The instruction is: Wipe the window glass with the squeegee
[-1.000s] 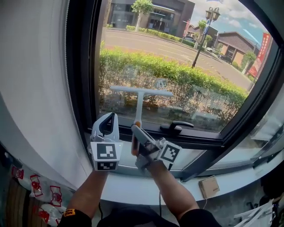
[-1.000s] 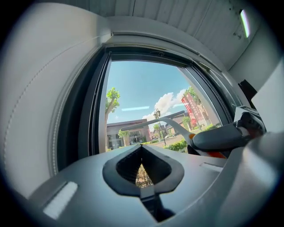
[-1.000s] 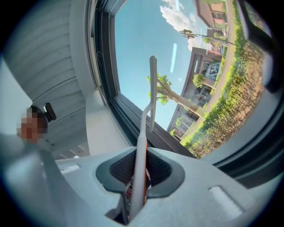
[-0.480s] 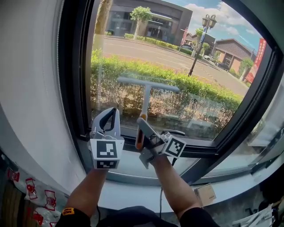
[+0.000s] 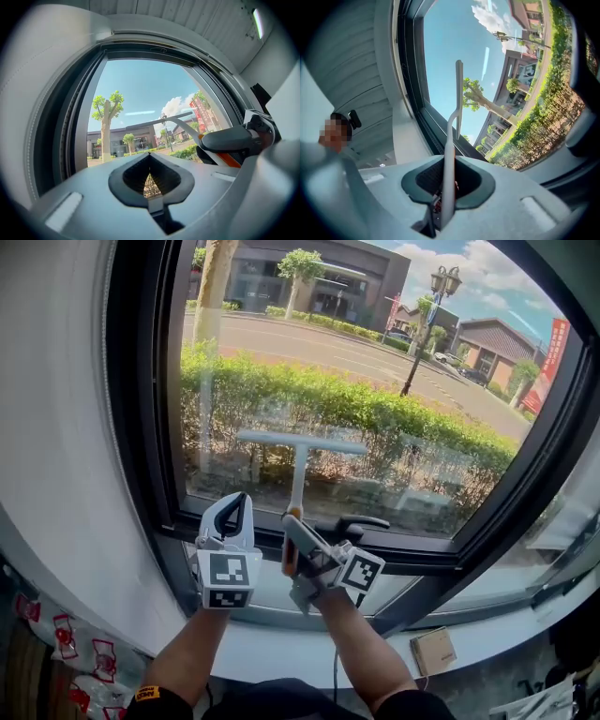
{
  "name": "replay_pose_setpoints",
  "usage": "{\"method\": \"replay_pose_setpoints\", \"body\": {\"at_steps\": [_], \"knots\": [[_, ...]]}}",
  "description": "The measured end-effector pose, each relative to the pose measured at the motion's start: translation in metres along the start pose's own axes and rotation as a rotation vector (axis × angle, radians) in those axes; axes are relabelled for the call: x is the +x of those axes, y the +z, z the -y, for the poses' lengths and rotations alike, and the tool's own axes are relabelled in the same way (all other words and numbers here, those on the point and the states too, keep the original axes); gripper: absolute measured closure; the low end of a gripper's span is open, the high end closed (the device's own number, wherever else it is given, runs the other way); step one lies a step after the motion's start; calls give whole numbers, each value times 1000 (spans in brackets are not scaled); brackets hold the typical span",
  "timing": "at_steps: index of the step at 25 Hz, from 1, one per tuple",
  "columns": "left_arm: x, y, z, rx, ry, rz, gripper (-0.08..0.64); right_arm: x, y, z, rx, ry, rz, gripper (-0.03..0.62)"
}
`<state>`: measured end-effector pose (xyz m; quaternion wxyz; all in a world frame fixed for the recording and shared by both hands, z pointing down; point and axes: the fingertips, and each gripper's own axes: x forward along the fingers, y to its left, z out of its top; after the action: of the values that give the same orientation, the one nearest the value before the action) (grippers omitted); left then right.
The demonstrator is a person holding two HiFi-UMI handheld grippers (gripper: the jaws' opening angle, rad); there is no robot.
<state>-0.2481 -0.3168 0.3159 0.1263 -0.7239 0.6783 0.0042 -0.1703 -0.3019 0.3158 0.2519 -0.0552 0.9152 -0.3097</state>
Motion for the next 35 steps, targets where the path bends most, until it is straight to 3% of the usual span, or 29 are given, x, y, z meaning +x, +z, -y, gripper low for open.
{"method": "replay_pose_setpoints", "body": {"at_steps": [8, 16, 27, 35], "knots": [[-5, -68, 25, -31, -41, -125, 546, -43, -57, 41, 82, -106, -60, 541], [-8, -101, 42, -75, -62, -190, 545, -77, -91, 71, 138, -187, -99, 541], [-11, -113, 42, -55, -60, -223, 546, -91, -106, 83, 176, -211, -102, 540], [-6, -96, 49, -65, -61, -199, 545, -93, -99, 75, 130, -210, -115, 543]]}}
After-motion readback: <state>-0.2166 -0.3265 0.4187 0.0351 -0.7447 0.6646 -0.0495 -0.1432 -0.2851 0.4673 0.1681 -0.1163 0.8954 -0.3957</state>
